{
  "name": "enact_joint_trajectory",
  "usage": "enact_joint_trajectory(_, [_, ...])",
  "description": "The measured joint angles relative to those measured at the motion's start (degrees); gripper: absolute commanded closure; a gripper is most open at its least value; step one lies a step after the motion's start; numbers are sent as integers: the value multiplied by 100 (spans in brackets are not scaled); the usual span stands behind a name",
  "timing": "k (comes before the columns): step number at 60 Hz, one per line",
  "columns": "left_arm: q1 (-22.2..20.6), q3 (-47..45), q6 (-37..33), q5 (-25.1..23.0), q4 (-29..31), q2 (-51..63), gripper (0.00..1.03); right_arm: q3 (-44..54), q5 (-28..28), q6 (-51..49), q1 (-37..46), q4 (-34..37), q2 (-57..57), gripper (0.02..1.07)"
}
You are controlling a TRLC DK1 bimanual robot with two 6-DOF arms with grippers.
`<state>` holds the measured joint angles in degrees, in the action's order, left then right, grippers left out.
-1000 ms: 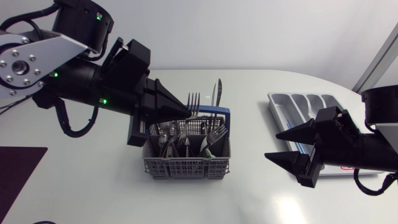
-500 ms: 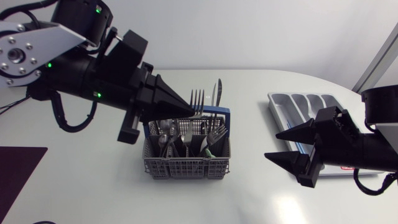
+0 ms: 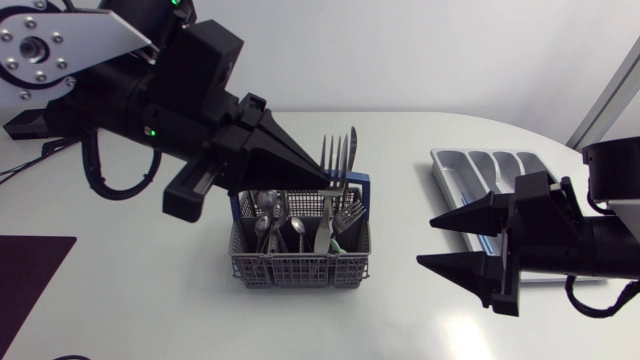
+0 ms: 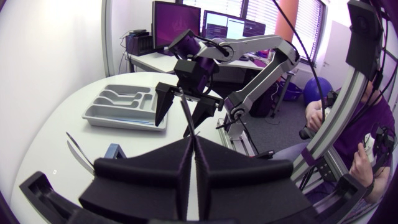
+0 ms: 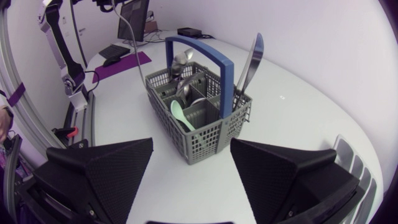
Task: Sort the cutlery from the basket into the organizer compartments.
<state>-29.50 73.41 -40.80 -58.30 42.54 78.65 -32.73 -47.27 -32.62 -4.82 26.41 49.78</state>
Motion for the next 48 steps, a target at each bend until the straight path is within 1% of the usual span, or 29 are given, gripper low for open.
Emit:
enact_joint_trajectory(8, [-157, 70, -37, -22, 9, 138, 101, -245, -225, 33, -138, 118, 7, 17])
enact_joint_trajectory(16, [-330, 87, -42, -24, 4, 262, 101, -485, -245, 223, -581, 107, 15, 17])
enact_joint_trajectory(23, [-424, 92, -42, -26, 2, 345, 101, -584, -153, 461, -1093, -96, 107, 18])
enact_joint_trajectory(29, [-474, 98, -42, -42, 2, 426, 101, -597, -87, 638, -1467, -337, 254, 30])
enact_joint_trajectory(35, [-505, 138, -42, -44, -4, 501, 101, -616, -42, 748, -1694, -505, 409, 40])
enact_joint_trajectory(38, [-509, 153, -42, -63, -2, 516, 101, -634, 59, 785, -1792, -573, 472, 44])
enact_joint_trajectory(46, [-509, 177, -42, -188, -15, 531, 101, -721, 216, 918, -2033, -846, 632, 44])
enact_joint_trajectory(48, [-509, 177, -42, -192, -15, 531, 101, -752, 256, 933, -2074, -872, 675, 47])
